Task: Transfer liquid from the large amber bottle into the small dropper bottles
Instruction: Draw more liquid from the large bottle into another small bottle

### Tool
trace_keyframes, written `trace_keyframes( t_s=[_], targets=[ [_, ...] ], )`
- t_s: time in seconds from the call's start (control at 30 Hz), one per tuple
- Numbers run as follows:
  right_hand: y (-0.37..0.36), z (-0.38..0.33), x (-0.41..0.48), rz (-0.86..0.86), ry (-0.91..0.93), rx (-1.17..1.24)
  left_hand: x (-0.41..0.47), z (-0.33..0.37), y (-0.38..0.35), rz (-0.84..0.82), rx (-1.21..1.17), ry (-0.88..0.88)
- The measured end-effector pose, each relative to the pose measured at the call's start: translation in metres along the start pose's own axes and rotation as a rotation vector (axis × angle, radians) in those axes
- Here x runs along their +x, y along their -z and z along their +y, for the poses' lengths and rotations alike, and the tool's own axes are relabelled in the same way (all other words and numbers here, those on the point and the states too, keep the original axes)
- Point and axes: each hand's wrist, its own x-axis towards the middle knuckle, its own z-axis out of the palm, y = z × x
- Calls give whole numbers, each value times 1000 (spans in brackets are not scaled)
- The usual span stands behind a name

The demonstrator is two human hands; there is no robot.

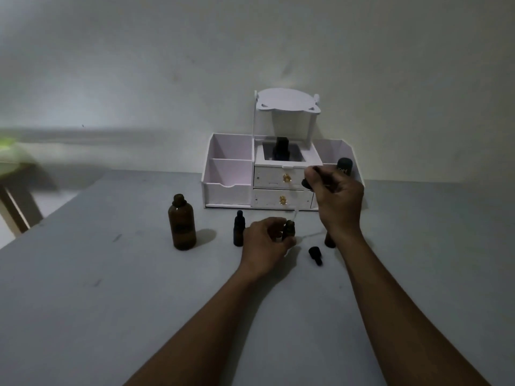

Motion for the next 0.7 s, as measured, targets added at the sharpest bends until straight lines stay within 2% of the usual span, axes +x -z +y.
trace_keyframes(
  t_s=[0.7],
  targets=[
    [-1, 3, -3, -19, 70, -86, 2, -3, -1, 25, 60, -16]
  ],
)
